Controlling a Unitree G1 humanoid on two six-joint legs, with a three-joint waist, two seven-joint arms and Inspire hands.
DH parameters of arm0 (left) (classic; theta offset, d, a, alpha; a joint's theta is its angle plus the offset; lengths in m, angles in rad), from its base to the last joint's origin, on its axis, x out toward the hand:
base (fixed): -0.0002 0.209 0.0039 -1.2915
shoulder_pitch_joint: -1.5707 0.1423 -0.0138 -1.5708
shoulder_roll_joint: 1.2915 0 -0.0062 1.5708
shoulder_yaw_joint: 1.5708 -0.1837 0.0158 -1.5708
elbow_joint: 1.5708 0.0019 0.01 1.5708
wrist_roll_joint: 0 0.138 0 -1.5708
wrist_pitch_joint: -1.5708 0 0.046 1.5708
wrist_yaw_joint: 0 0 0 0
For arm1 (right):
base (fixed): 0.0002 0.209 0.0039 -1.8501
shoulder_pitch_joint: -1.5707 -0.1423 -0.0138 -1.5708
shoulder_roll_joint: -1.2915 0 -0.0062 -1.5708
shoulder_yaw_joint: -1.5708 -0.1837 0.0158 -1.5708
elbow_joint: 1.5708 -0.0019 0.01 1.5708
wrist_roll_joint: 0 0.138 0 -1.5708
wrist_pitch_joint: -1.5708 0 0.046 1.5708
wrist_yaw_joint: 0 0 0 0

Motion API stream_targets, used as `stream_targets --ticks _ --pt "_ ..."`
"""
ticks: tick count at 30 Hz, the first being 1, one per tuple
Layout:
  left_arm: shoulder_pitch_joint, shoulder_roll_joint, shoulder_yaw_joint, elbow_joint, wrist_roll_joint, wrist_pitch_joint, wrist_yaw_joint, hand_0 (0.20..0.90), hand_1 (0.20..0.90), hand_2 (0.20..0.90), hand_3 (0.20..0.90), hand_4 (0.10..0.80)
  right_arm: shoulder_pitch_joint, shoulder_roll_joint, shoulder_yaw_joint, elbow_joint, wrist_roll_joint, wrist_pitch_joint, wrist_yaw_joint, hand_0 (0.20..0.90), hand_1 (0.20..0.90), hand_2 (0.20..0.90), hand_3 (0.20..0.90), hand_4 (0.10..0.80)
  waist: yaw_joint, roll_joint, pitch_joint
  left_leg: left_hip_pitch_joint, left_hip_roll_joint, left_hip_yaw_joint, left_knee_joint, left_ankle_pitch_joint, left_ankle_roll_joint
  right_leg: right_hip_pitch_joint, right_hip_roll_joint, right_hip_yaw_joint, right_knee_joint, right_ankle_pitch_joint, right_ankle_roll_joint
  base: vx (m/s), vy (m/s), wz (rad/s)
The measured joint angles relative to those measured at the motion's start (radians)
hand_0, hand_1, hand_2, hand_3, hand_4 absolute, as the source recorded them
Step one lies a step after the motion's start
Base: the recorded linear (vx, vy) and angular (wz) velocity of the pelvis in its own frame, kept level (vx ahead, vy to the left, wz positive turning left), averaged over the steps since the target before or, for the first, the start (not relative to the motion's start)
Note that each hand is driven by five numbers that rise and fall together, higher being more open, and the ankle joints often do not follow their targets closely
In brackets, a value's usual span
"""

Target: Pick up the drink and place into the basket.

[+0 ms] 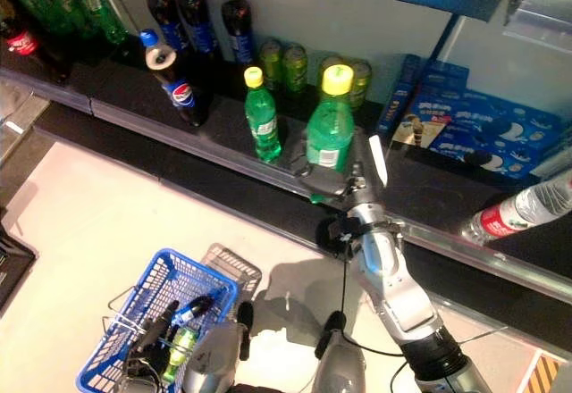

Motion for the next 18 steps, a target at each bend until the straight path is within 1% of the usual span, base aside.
stream_targets --ticks 3,5,8,12,13,16,18 --pt "-0.003 0.008 -0.010 -0.104 -0.004 0.000 0.000 0.300 0.300 0.300 0.200 0.100 -0.008 0.002 0.064 -0.016 0.014 0.013 0.033 0.300 0.300 0.300 0.200 0.100 0.023 -0.014 -0.007 -0.001 -0.002 -0.012 -0.023 0.015 -0.001 0.000 0.000 -0.011 -0.008 -0.001 -0.001 -0.061 -0.037 0.15" --pt "-0.008 0.015 -0.038 -0.172 -0.004 0.000 -0.002 0.300 0.300 0.300 0.200 0.100 -0.014 0.005 0.107 -0.024 0.019 0.031 0.030 0.300 0.300 0.300 0.200 0.100 0.041 -0.018 -0.010 -0.004 -0.005 -0.028 -0.033 0.024 -0.001 0.008 -0.003 -0.032 -0.011 -0.001 -0.001 -0.054 -0.025 0.20" --pt "-0.012 0.016 -0.082 -0.216 -0.004 0.000 -0.009 0.300 0.300 0.300 0.200 0.100 -0.015 0.019 0.146 -0.024 0.039 0.053 0.029 0.300 0.300 0.300 0.200 0.100 0.054 -0.019 -0.010 -0.009 -0.010 -0.050 -0.035 0.025 0.000 0.017 -0.009 -0.048 -0.013 -0.002 -0.001 -0.051 -0.030 0.22" --pt "-0.014 0.017 -0.107 -0.259 -0.005 0.012 -0.012 0.300 0.300 0.300 0.200 0.100 -0.015 0.029 0.169 -0.024 0.045 0.073 0.017 0.300 0.300 0.300 0.200 0.100 0.079 -0.020 -0.010 -0.022 -0.014 -0.077 -0.037 0.033 -0.004 0.020 -0.010 -0.070 -0.012 -0.003 0.005 -0.040 -0.051 0.17" --pt "-0.014 0.018 -0.123 -0.289 -0.013 0.019 -0.012 0.300 0.300 0.300 0.200 0.100 -0.015 0.028 0.179 -0.024 0.046 0.082 0.008 0.300 0.300 0.300 0.200 0.100 0.092 -0.020 -0.011 -0.022 -0.015 -0.090 -0.039 0.034 -0.005 0.029 -0.010 -0.087 -0.016 -0.005 0.006 -0.030 -0.054 0.25" --pt "-0.017 0.022 -0.135 -0.344 -0.013 0.039 -0.030 0.300 0.300 0.300 0.200 0.100 -0.022 0.030 0.201 -0.024 0.048 0.088 0.000 0.300 0.300 0.300 0.200 0.100 0.115 -0.023 -0.012 -0.022 -0.015 -0.111 -0.043 0.036 -0.008 0.042 -0.010 -0.108 -0.025 -0.010 0.008 -0.023 -0.050 0.23" --pt "-0.018 0.043 -0.140 -0.372 -0.013 0.049 -0.061 0.300 0.300 0.300 0.200 0.100 -0.040 0.035 0.235 -0.024 0.051 0.088 -0.009 0.300 0.300 0.300 0.200 0.100 0.128 -0.025 -0.013 -0.020 -0.018 -0.125 -0.048 0.036 -0.008 0.053 -0.011 -0.118 -0.025 -0.014 0.012 -0.019 -0.069 0.15"
